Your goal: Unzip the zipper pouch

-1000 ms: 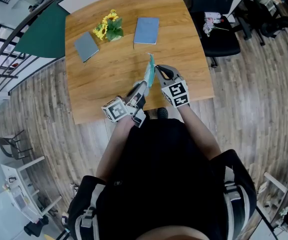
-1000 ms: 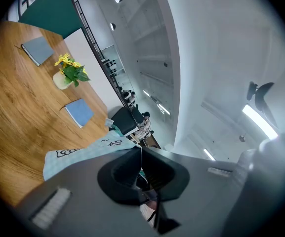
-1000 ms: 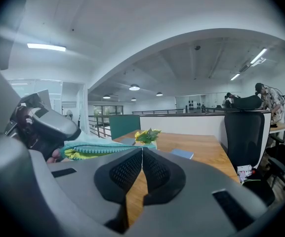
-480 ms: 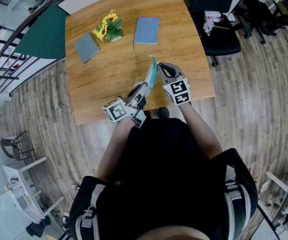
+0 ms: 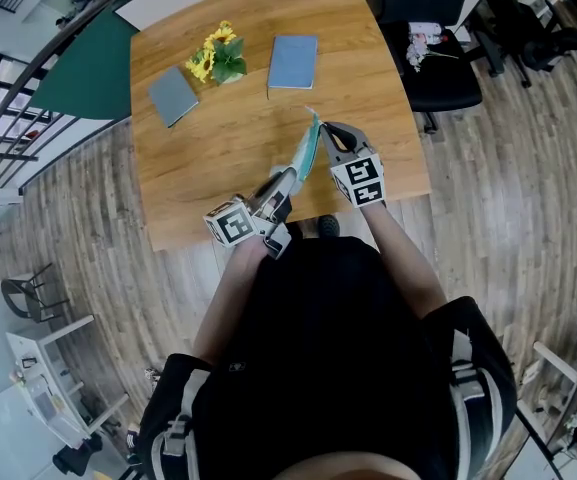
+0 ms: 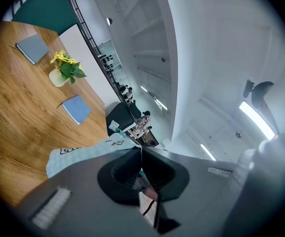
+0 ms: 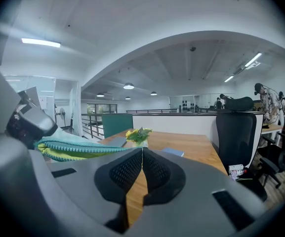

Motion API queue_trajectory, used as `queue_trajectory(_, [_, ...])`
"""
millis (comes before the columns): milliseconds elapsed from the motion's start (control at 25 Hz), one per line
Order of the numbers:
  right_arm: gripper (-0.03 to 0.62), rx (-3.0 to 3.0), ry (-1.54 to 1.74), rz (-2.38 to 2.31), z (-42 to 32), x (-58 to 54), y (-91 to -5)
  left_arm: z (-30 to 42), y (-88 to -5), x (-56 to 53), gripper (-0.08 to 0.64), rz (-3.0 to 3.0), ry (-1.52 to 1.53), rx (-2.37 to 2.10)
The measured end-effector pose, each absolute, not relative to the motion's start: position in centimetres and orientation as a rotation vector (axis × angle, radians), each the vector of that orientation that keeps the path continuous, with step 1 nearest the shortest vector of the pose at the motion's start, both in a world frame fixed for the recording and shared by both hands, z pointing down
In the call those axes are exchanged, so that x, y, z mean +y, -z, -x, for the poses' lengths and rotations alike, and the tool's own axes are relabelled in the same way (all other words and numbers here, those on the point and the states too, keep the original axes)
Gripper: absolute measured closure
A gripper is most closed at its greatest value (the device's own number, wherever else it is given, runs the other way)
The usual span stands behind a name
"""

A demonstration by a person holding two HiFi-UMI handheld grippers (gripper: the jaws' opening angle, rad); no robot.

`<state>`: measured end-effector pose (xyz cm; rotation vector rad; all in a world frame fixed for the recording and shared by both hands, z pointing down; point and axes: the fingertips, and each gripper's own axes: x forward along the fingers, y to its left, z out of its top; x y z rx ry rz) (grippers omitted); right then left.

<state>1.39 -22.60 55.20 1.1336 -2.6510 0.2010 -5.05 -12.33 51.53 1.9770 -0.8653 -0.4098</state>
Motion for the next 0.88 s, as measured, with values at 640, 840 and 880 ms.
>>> queue_trajectory(640, [0.584,-2.637,-0.199,-1.144,-1.13,-22.86,-55.61,5.57,-51.57,-11.49,0.558,-1.959,0.419,-0.842])
queue_trajectory(840, [0.584,-2.629,-0.211,-1.169,-1.57,-23.41,-55.72,5.61,-51.39,-11.3,0.558,-1.96,0.417,-0.832])
queue_trajectory(880, [0.584,-2.627,-0.212,-1.173,-1.69,-23.52,-55.75,5.62,-51.4,-11.31,0.558,-1.962,0.416,-0.831])
